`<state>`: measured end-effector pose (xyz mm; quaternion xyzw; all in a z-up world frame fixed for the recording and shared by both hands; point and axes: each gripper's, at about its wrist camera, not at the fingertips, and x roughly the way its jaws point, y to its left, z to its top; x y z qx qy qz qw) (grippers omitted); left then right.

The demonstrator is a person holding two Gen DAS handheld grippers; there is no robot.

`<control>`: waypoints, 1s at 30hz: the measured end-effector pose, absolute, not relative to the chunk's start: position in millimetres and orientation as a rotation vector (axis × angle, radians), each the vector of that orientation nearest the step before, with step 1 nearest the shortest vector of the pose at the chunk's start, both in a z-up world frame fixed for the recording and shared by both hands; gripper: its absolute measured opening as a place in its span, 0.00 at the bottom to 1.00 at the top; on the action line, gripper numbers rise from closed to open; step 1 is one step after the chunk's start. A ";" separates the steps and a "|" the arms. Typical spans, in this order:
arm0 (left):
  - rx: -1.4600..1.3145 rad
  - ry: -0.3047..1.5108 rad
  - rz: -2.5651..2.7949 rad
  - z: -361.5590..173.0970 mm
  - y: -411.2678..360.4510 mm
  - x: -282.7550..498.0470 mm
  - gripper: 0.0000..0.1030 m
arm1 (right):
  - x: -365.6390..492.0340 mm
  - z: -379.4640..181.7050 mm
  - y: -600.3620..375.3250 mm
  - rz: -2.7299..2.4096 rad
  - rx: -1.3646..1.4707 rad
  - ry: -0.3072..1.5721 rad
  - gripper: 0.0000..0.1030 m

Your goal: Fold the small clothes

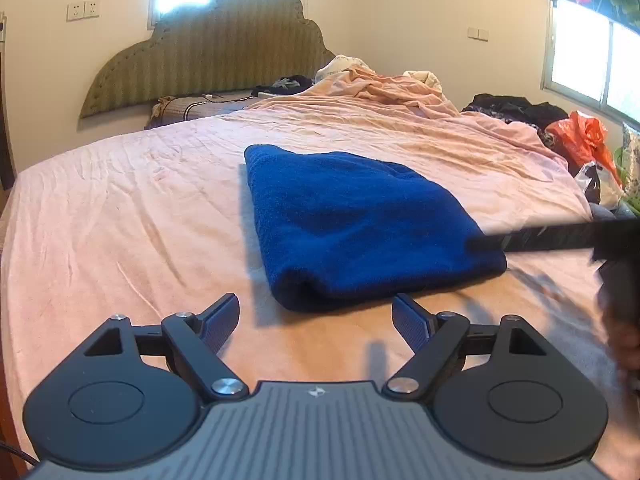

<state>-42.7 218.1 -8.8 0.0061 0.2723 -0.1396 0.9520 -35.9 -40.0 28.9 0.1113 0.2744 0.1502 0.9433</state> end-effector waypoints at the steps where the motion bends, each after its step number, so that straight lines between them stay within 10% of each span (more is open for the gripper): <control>1: 0.020 0.566 -0.279 -10.6 216.3 -41.6 0.81 | -39.8 33.0 -33.9 0.322 0.209 0.534 0.76; 11: 0.056 0.658 -0.253 -26.4 207.0 -34.8 0.91 | -27.4 12.2 -12.3 0.262 0.129 0.655 0.78; 15: 0.117 0.686 -0.247 -28.5 194.8 -28.8 1.00 | -39.9 3.7 -12.3 0.114 0.041 0.661 1.00; 30: 0.016 0.693 -0.039 -27.0 191.3 -20.9 1.00 | -27.1 -11.7 2.1 -0.018 0.012 0.699 1.00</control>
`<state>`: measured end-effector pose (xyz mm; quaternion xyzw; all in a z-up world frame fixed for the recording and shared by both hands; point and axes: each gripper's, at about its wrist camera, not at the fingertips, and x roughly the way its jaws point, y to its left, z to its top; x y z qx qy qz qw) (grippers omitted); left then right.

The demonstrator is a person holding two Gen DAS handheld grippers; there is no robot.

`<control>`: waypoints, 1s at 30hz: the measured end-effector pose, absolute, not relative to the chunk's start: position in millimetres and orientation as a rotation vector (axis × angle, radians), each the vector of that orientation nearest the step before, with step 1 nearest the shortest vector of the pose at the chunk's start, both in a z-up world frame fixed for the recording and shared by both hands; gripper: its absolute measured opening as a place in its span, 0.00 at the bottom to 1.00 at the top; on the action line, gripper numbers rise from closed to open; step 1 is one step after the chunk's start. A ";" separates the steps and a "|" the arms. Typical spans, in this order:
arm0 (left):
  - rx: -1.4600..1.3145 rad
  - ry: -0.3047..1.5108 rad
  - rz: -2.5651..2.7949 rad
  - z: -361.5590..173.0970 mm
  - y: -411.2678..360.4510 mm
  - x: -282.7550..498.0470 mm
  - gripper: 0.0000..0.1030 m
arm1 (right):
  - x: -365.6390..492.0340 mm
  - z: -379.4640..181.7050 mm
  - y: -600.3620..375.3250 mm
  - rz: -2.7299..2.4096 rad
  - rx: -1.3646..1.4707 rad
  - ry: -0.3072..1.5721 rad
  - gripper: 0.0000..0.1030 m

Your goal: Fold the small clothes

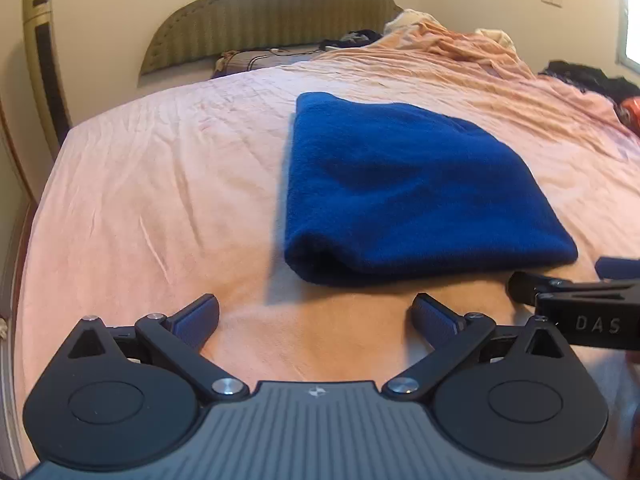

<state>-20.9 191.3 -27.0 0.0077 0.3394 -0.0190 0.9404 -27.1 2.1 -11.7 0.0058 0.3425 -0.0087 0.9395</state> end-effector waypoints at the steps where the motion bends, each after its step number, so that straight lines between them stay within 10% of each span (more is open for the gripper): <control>1: 0.014 0.691 -0.038 -27.1 191.9 -20.3 1.00 | -26.7 -12.2 1.7 -0.019 0.016 0.697 1.00; 30: -0.023 0.668 -0.040 -26.7 195.6 -17.6 1.00 | -28.8 -14.7 1.2 -0.017 0.018 0.678 1.00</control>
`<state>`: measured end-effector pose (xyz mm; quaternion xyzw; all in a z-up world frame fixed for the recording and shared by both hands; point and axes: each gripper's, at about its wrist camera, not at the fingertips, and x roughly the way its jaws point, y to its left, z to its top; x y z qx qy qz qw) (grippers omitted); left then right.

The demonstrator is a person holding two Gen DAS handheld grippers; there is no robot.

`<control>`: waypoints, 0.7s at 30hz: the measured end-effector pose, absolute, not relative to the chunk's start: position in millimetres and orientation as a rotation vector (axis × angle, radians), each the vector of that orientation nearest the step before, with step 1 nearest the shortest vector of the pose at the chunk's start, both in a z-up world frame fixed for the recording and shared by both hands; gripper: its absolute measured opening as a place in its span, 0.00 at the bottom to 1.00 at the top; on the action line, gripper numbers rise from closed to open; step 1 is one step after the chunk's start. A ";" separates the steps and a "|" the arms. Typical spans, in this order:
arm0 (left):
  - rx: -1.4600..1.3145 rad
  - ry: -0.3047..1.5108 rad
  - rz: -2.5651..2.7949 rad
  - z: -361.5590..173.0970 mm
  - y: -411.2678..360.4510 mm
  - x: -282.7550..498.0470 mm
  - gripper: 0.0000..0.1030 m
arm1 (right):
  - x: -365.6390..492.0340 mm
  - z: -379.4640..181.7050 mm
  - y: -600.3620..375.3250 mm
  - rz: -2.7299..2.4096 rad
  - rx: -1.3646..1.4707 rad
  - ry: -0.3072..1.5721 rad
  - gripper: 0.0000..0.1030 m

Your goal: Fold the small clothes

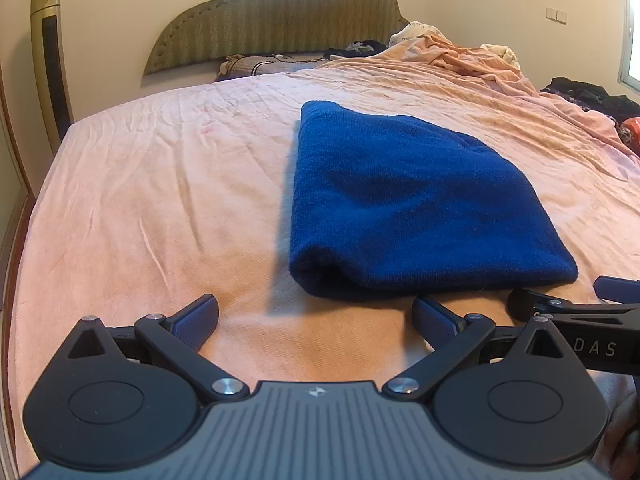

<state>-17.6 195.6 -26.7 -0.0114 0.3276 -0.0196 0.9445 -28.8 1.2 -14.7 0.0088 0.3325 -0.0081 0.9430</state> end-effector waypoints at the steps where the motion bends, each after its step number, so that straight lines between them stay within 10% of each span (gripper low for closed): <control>1: -0.023 0.668 -0.040 -26.7 195.5 -17.7 1.00 | -28.3 -14.6 1.2 -0.017 0.017 0.678 1.00; 21: -0.010 0.673 -0.034 -26.4 193.8 -16.6 1.00 | -28.2 -14.6 0.8 -0.016 0.017 0.678 1.00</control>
